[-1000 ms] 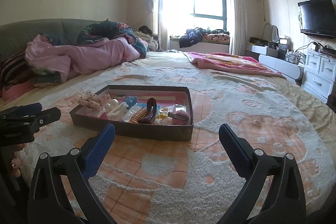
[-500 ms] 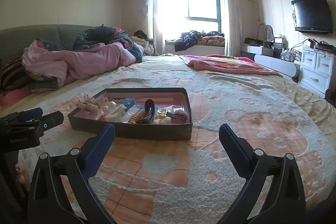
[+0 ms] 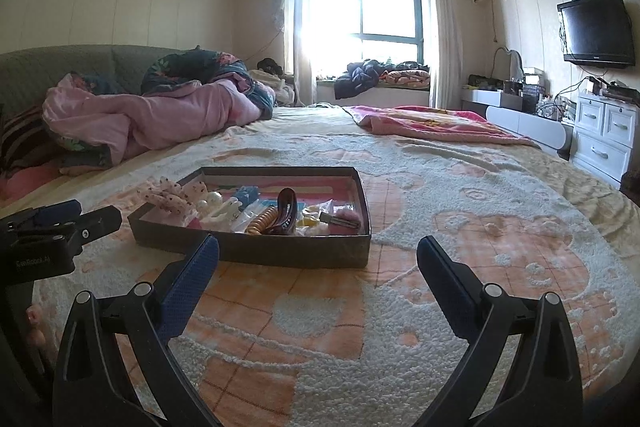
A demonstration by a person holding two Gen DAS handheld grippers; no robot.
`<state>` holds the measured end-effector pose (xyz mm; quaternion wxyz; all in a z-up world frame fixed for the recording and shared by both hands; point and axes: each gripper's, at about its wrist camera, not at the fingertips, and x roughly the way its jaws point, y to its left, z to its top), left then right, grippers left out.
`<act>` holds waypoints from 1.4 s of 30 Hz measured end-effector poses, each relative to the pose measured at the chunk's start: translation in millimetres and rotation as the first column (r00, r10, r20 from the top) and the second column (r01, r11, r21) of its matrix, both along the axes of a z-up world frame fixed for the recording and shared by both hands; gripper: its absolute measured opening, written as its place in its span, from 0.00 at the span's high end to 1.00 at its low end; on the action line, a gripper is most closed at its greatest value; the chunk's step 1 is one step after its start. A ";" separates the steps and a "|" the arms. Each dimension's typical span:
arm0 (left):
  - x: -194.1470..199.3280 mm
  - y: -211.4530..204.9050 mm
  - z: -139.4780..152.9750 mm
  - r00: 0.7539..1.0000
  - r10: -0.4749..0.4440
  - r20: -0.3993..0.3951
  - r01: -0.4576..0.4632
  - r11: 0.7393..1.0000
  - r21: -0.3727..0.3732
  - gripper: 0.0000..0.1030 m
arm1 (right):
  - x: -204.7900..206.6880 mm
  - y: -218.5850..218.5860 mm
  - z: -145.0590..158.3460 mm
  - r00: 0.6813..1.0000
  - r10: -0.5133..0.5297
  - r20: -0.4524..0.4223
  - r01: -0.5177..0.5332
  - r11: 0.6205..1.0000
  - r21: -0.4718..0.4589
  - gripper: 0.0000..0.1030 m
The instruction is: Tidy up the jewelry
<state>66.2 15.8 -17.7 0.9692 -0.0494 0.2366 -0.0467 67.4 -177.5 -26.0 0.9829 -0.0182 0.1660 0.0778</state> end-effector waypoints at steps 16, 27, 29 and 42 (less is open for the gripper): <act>0.6 0.9 0.9 1.000 0.000 0.001 0.000 1.000 -0.001 0.11 | 0.3 0.8 0.0 1.000 -0.002 0.000 0.002 1.000 -0.002 0.06; 2.7 4.7 1.5 1.000 0.005 0.005 -0.005 1.000 -0.001 0.11 | 0.3 0.4 0.2 1.000 -0.002 0.000 0.002 1.000 -0.002 0.06; 1.8 3.7 1.7 1.000 0.006 0.006 -0.006 1.000 -0.001 0.11 | 0.3 0.4 0.4 1.000 -0.003 0.000 0.003 1.000 -0.003 0.06; 1.5 2.8 0.4 1.000 0.018 0.005 -0.018 1.000 0.012 0.11 | 2.3 -1.0 -3.2 1.000 -0.001 -0.014 0.001 1.000 -0.003 0.06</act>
